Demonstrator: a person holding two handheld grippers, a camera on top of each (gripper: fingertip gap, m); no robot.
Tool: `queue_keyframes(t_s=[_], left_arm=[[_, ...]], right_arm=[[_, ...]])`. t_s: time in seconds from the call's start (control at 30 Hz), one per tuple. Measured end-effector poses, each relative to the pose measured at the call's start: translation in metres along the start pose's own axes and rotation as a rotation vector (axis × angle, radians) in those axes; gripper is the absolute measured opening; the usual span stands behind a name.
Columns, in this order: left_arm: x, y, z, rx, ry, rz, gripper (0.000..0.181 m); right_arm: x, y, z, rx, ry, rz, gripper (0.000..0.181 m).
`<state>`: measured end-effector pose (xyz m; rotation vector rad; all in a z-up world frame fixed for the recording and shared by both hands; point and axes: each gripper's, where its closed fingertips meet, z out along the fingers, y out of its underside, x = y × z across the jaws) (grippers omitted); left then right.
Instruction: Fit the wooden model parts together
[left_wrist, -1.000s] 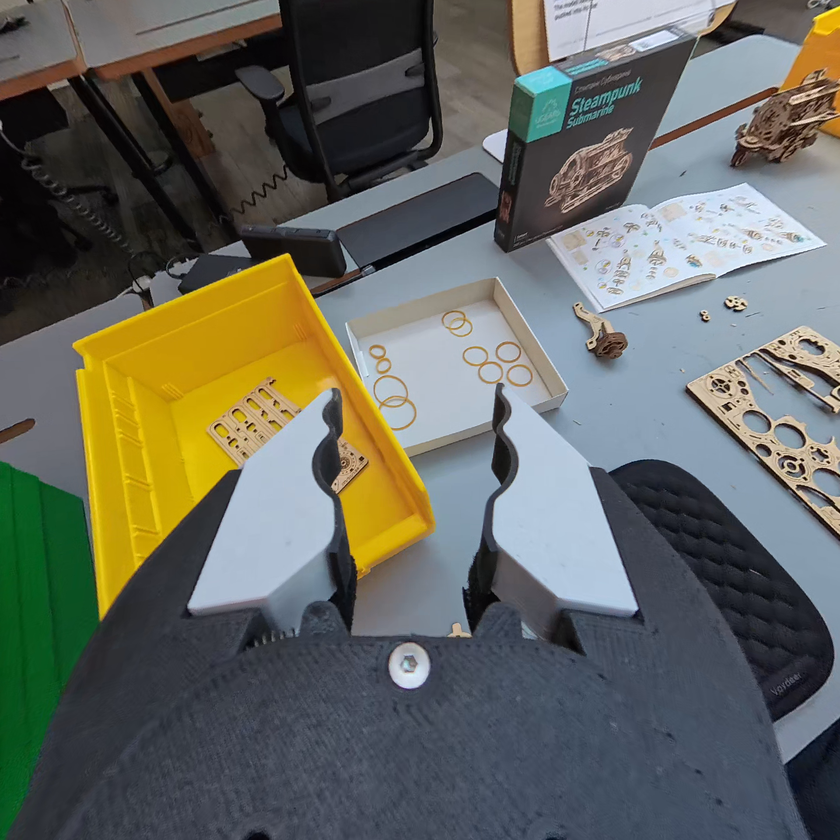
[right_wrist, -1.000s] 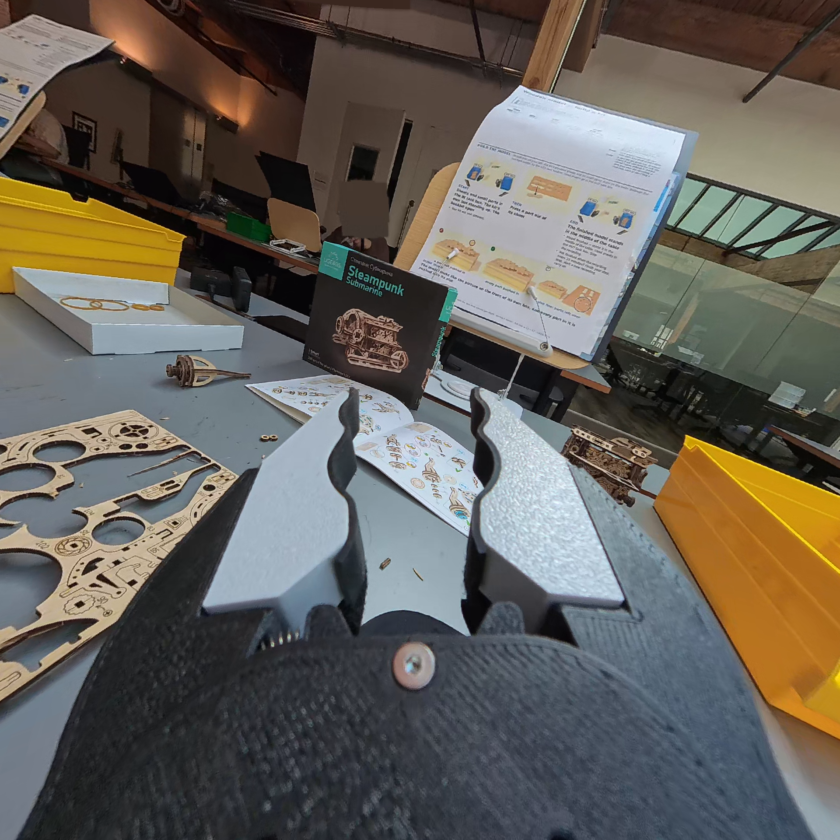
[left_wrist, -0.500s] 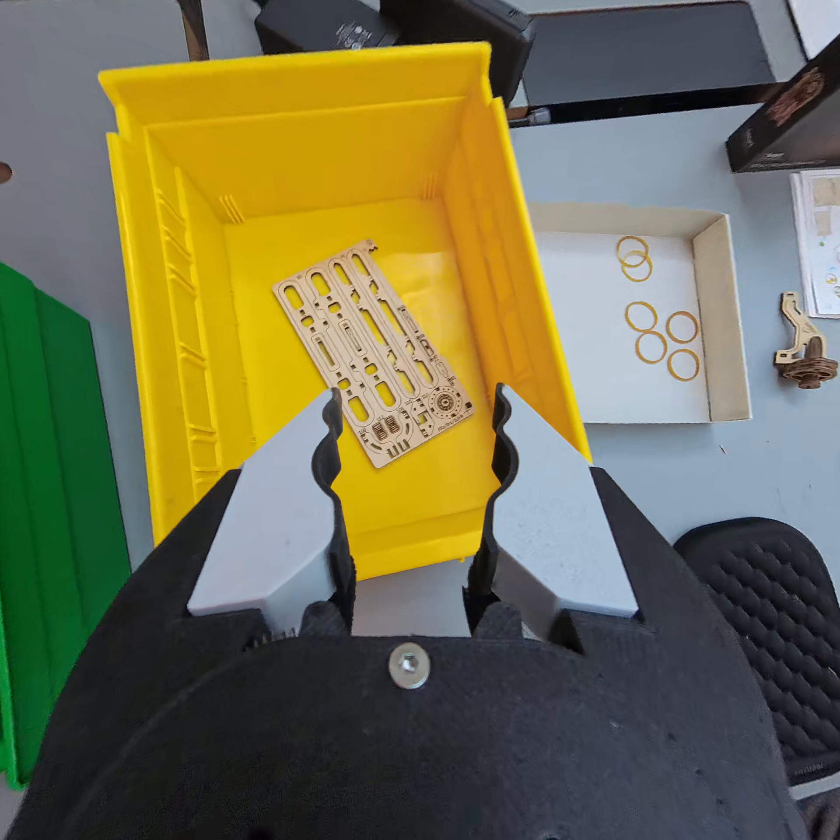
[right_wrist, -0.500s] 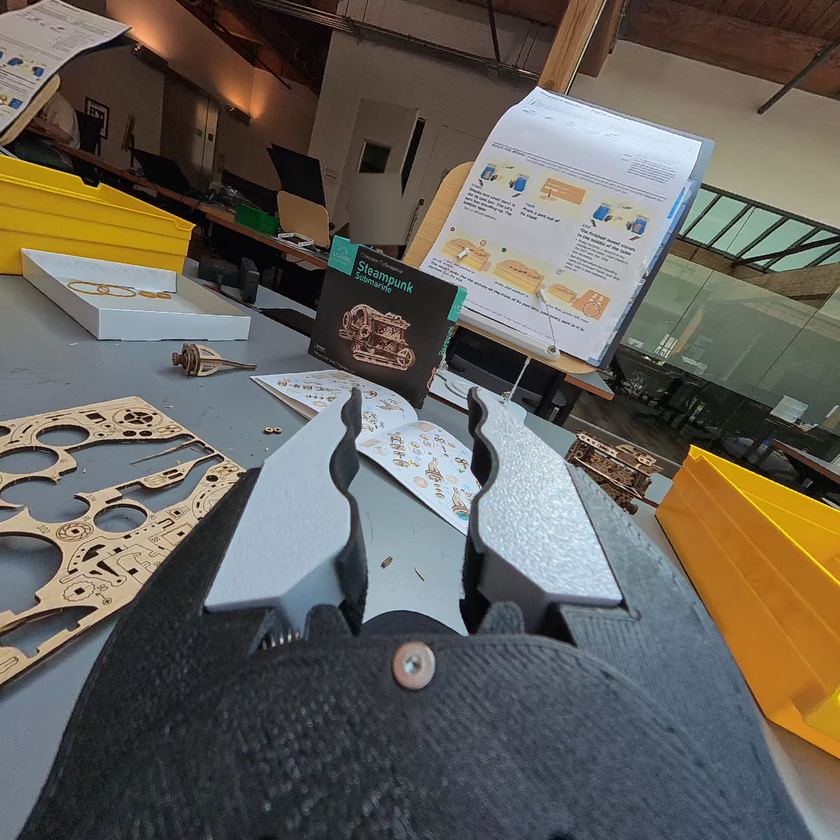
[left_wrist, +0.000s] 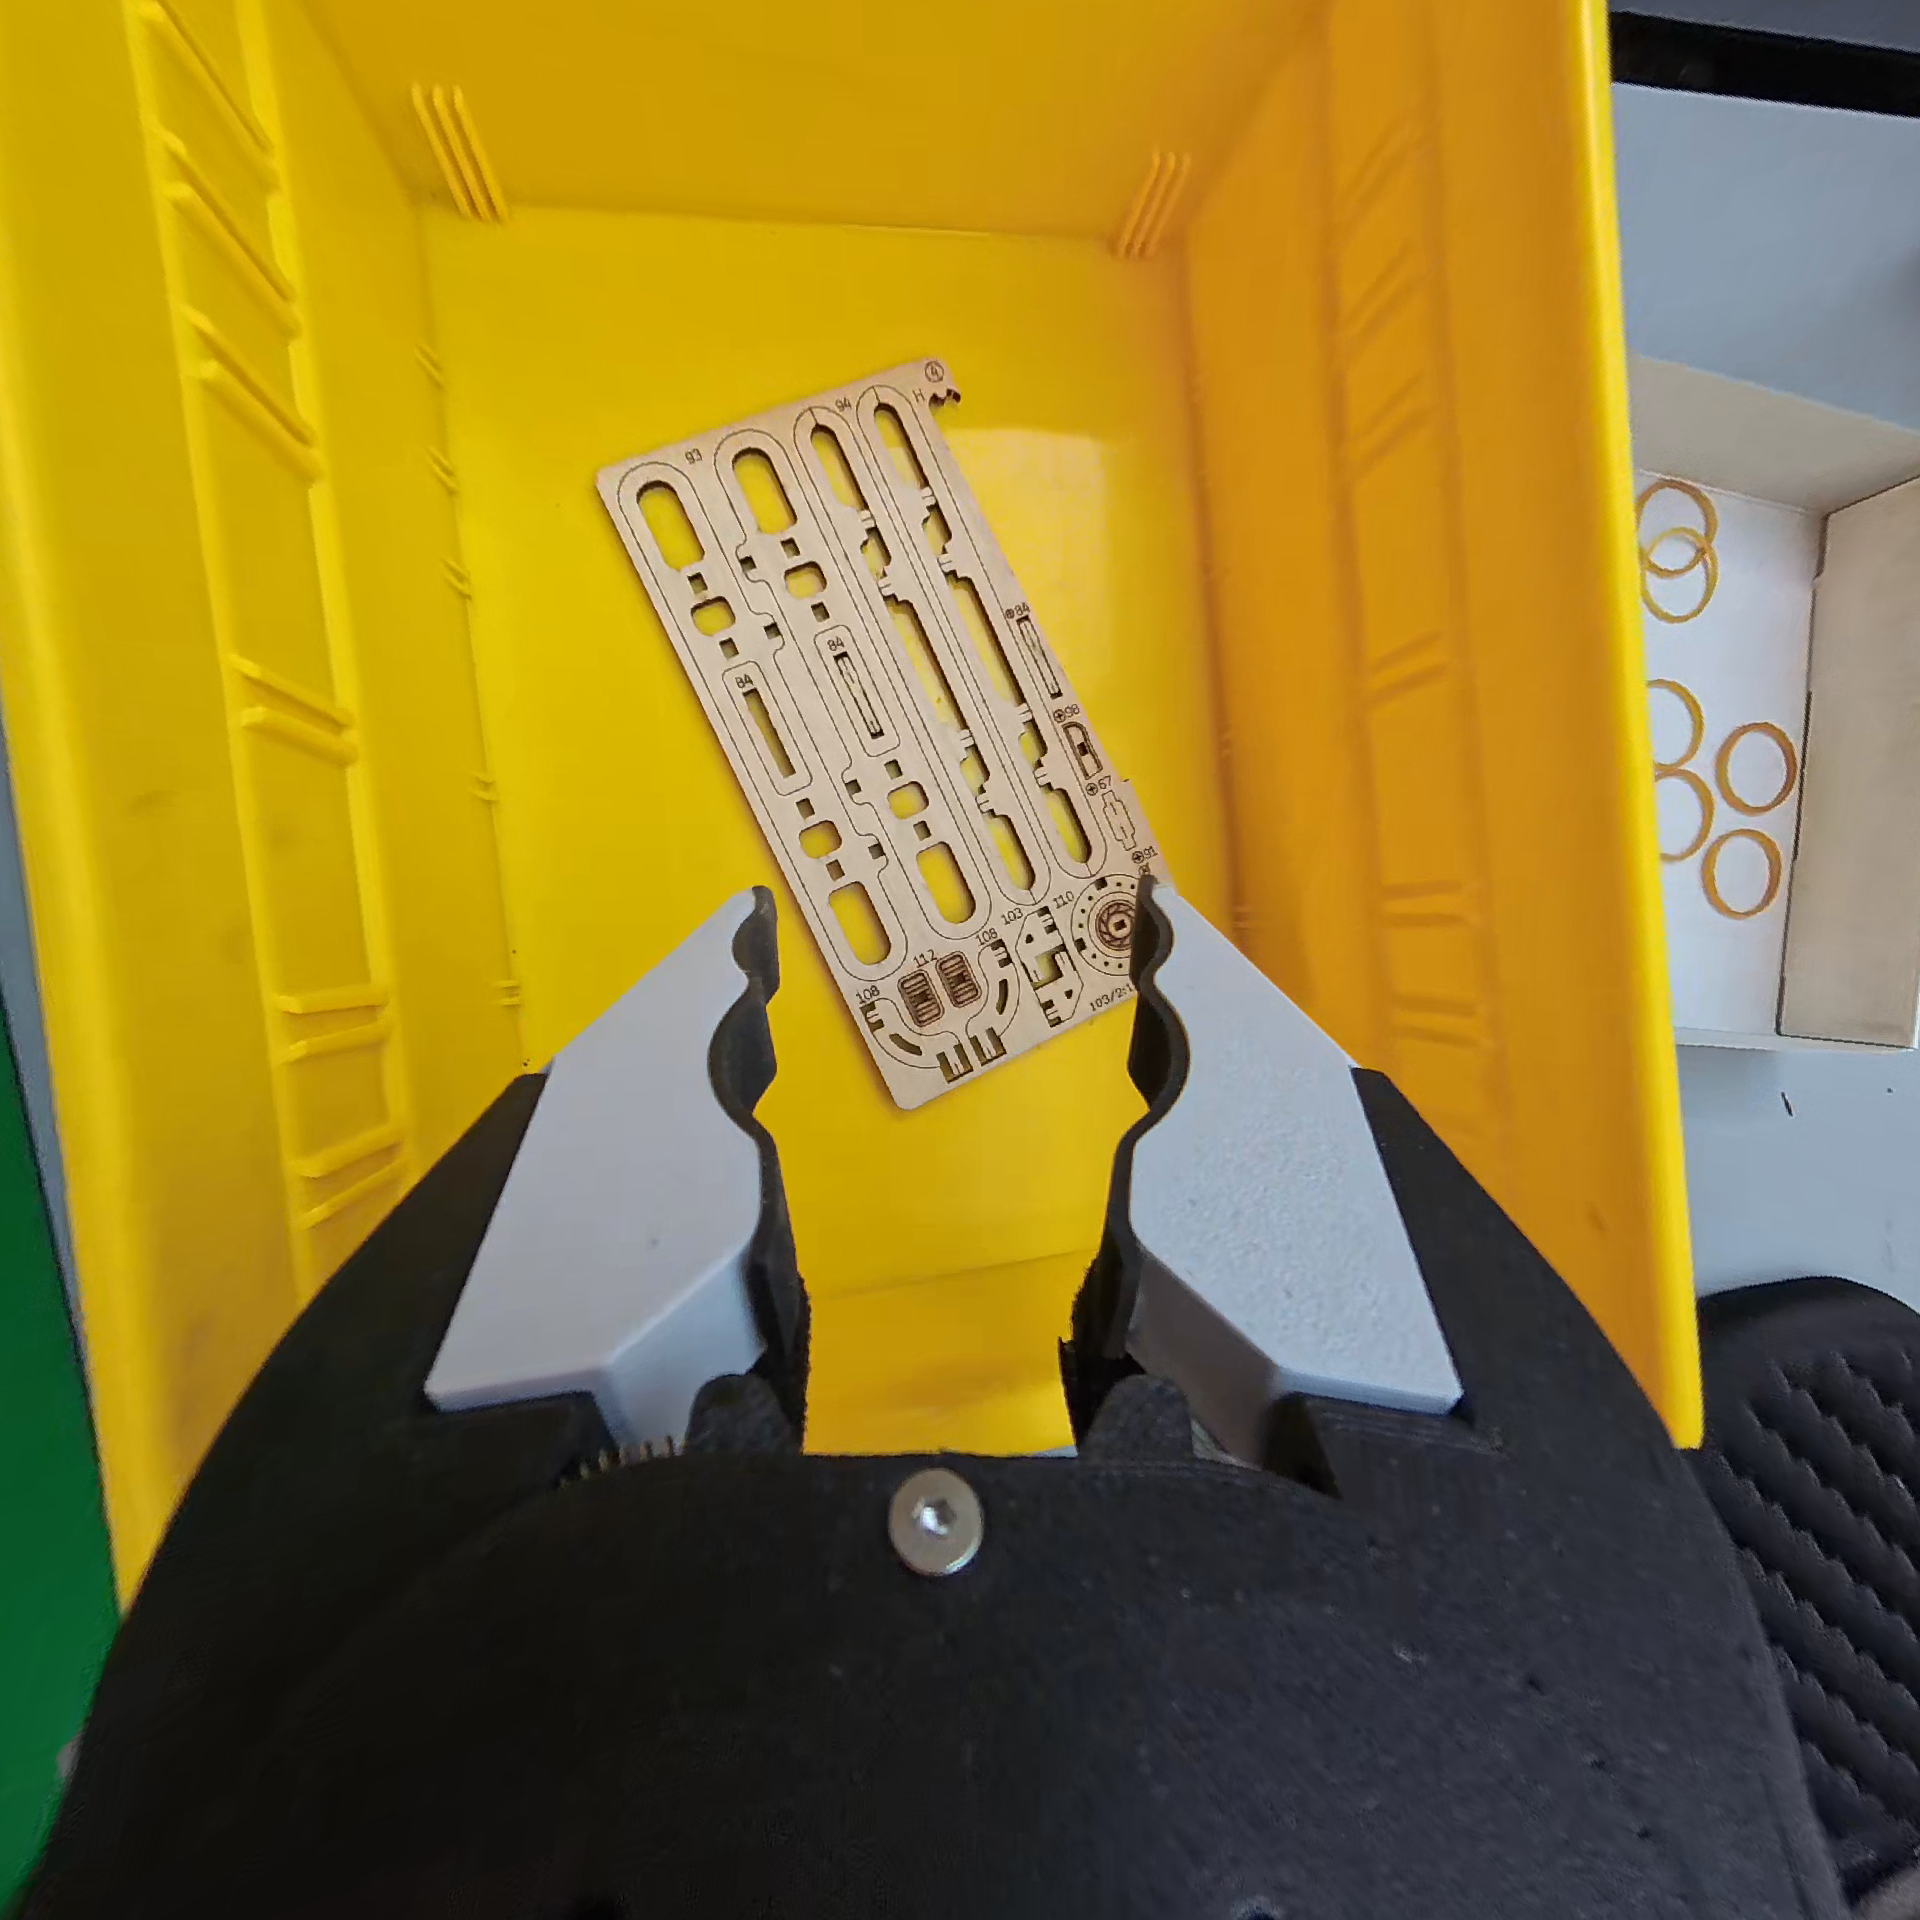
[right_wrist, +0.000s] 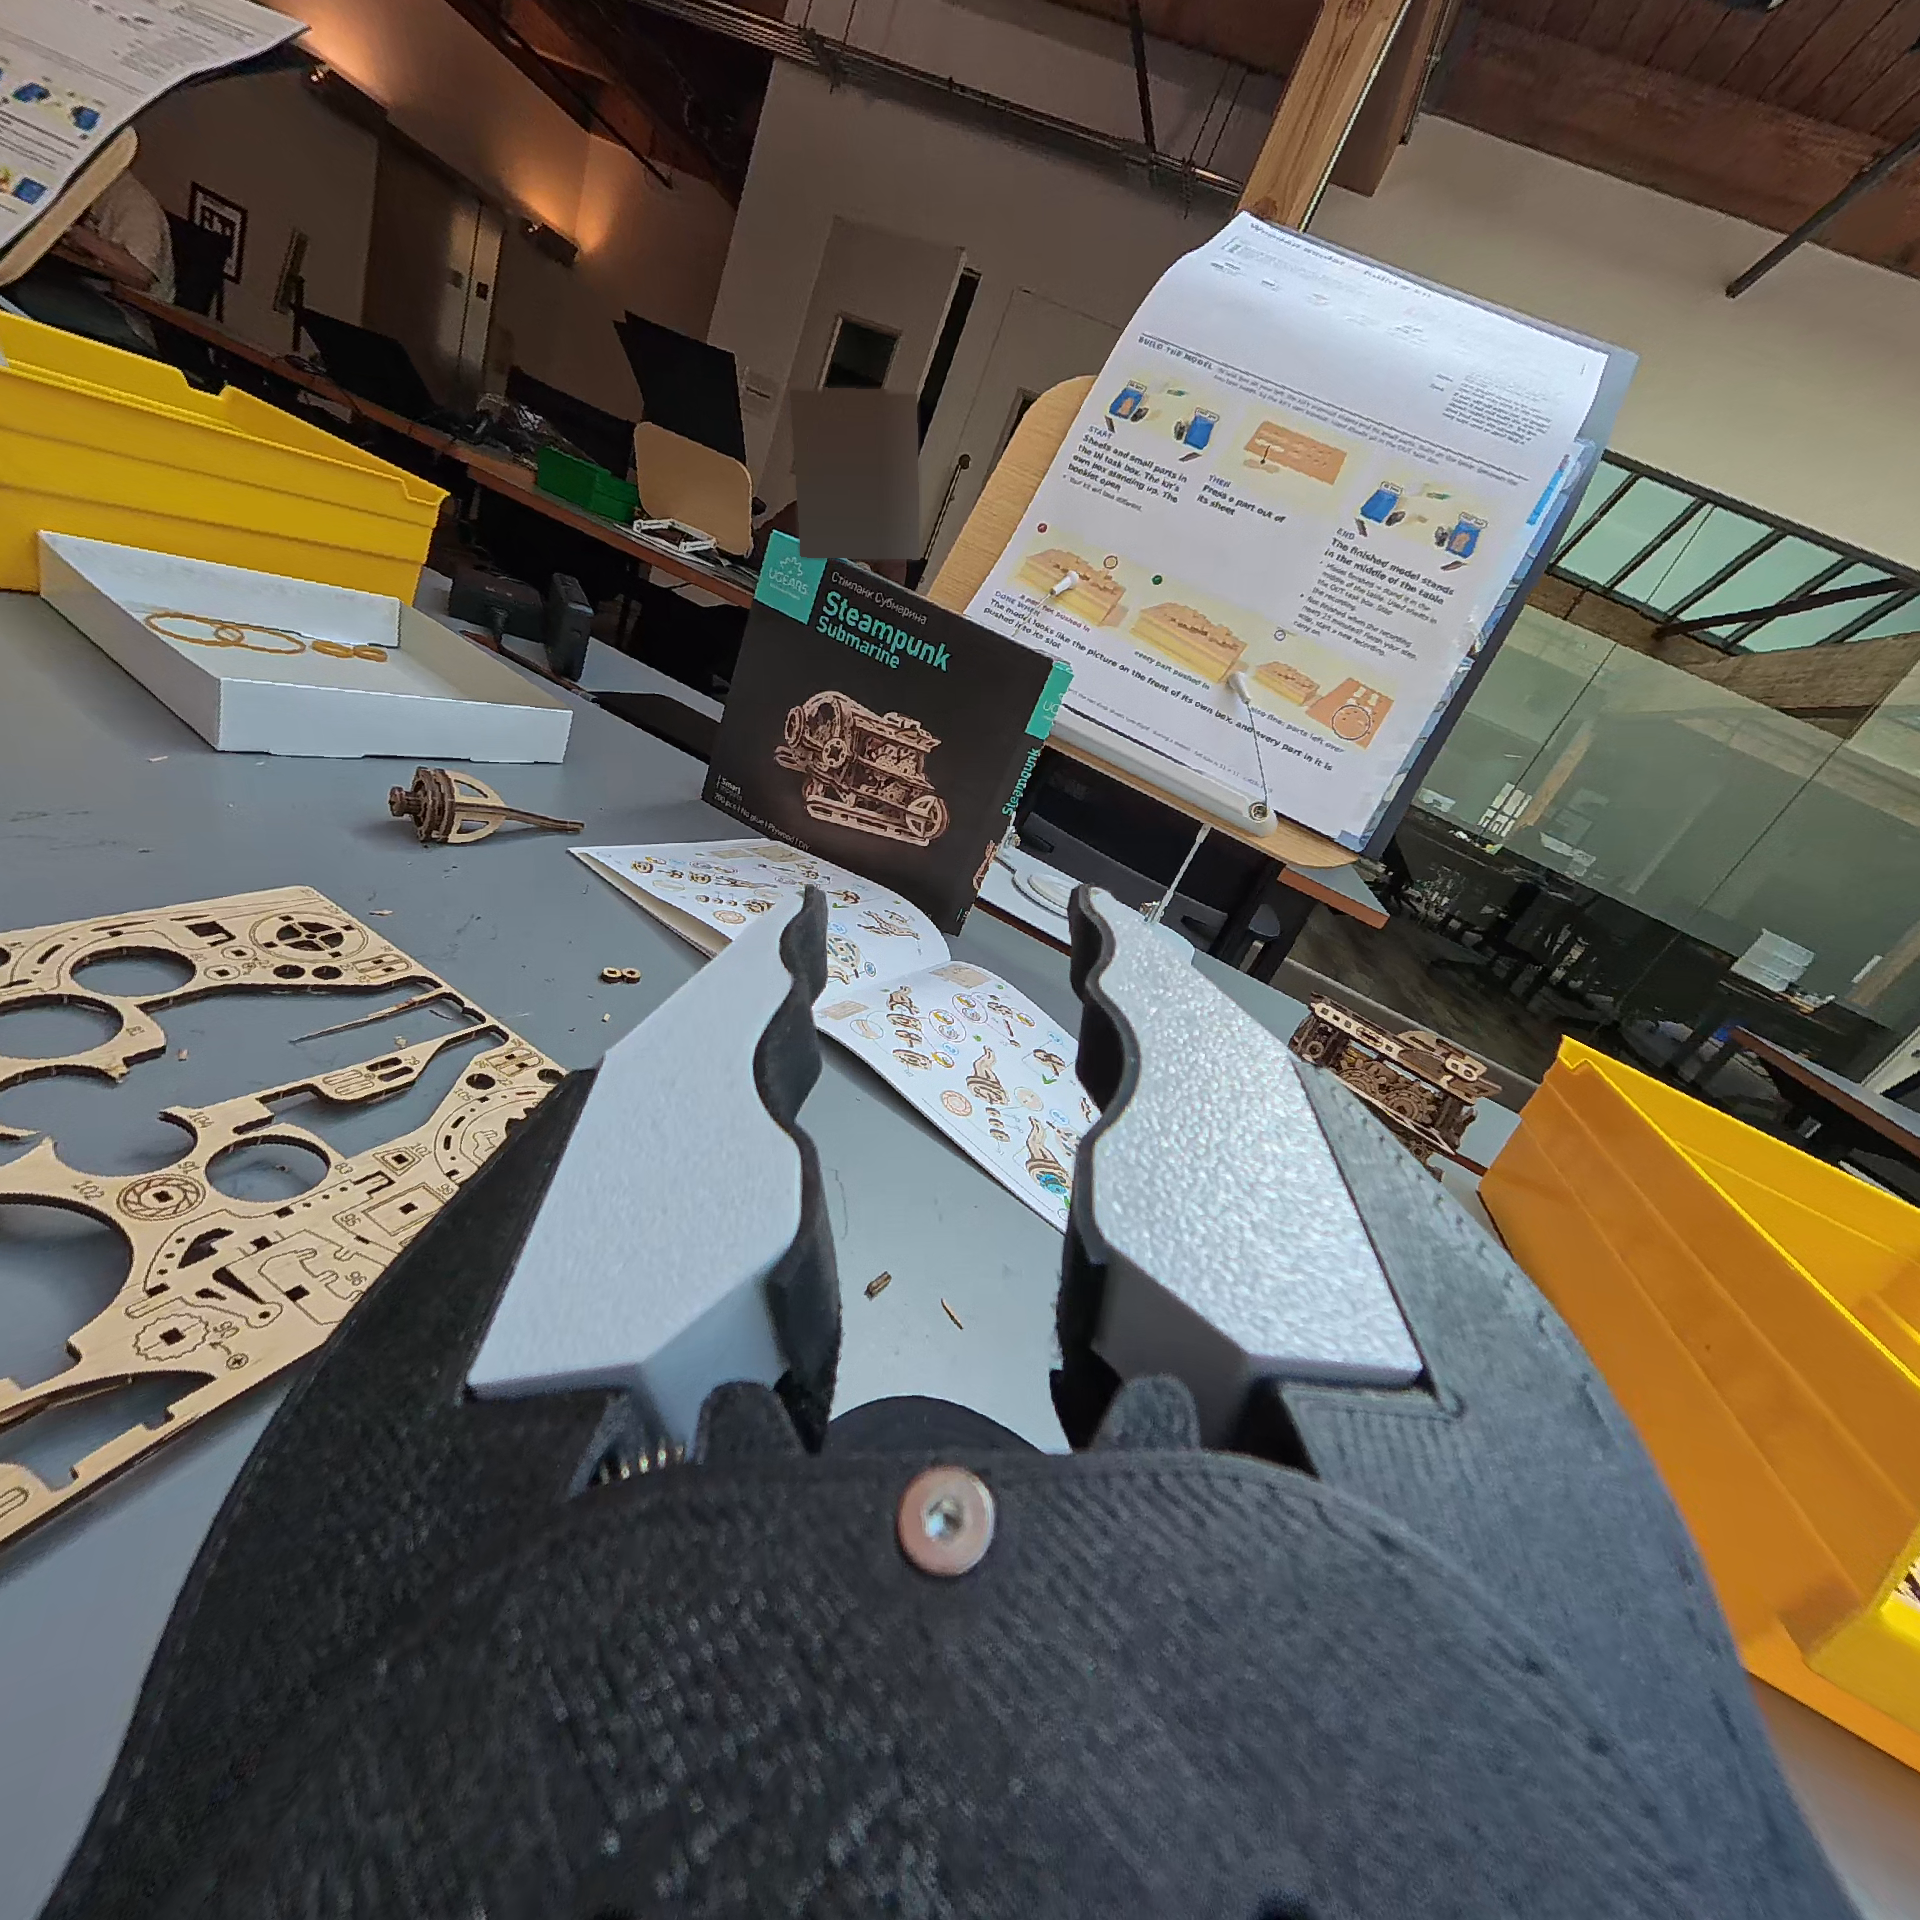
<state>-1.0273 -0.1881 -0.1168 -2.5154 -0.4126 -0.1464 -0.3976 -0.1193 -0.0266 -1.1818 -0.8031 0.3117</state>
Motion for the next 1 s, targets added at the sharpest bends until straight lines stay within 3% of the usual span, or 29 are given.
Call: queue_keyframes(t_s=[0.27, 0.63, 0.8, 1.0], left_arm=[[-0.002, 0.005, 0.007, 0.007, 0.007, -0.003, 0.065], [-0.011, -0.01, -0.012, 0.16, -0.039, -0.004, 0.059], [0.001, -0.015, -0.019, 0.248, 0.011, -0.033, 0.06], [0.0, -0.02, -0.032, 0.379, -0.046, -0.03, 0.058]], right_arm=[[0.002, -0.008, -0.004, 0.039, 0.024, -0.028, 0.043], [0.008, -0.004, -0.003, 0.026, 0.037, 0.012, 0.043], [0.037, 0.007, -0.009, 0.004, 0.132, 0.161, 0.043], [0.062, 0.0, -0.022, 0.144, 0.117, 0.446, 0.04]])
